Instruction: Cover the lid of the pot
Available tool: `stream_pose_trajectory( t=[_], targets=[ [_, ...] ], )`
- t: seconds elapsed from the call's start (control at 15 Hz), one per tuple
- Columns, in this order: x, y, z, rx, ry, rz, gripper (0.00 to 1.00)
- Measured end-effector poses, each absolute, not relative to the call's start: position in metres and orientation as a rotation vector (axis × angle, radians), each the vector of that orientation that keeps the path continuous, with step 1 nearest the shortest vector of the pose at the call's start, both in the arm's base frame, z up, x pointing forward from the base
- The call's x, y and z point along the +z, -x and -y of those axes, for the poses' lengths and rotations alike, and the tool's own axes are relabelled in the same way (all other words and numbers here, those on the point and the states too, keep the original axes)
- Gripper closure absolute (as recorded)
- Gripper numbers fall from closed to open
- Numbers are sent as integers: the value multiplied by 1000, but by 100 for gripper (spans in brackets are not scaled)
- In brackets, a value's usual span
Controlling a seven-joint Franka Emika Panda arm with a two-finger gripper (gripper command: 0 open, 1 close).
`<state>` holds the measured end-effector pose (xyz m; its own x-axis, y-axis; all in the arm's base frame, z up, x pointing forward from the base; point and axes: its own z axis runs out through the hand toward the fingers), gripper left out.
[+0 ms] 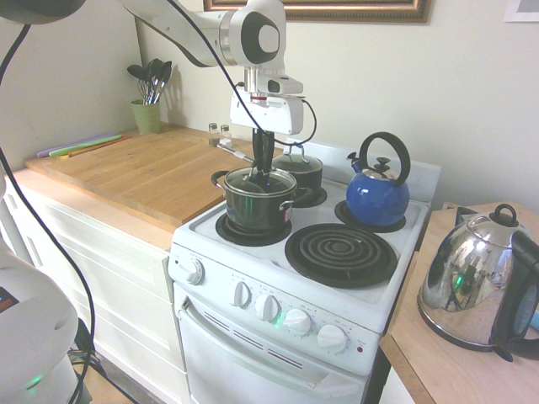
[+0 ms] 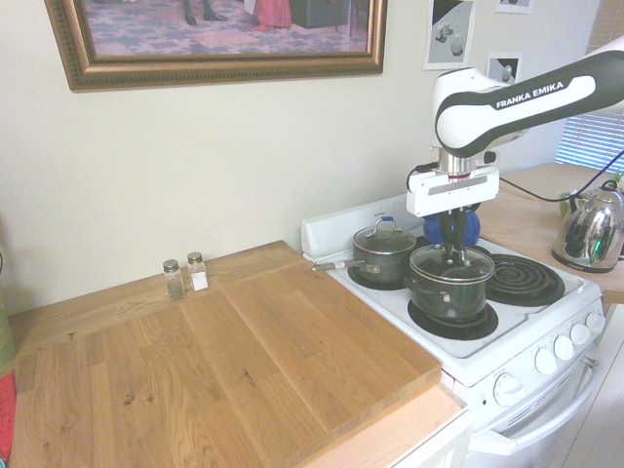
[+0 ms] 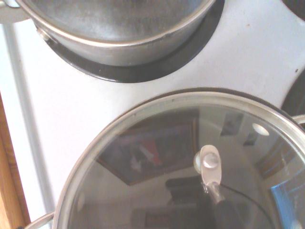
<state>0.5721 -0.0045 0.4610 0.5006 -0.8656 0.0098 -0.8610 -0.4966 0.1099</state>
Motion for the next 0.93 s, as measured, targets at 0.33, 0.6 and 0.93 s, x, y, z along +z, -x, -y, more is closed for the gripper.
stream_pose_trajectory(
  t=[0.33,0.6,0.93],
  targets=[
    [461,-575,5,-83,-2632,1517,0],
    [463,-574,4,-85,-2632,1514,0],
    [491,-564,-4,-53,-2651,1502,0]
  ],
)
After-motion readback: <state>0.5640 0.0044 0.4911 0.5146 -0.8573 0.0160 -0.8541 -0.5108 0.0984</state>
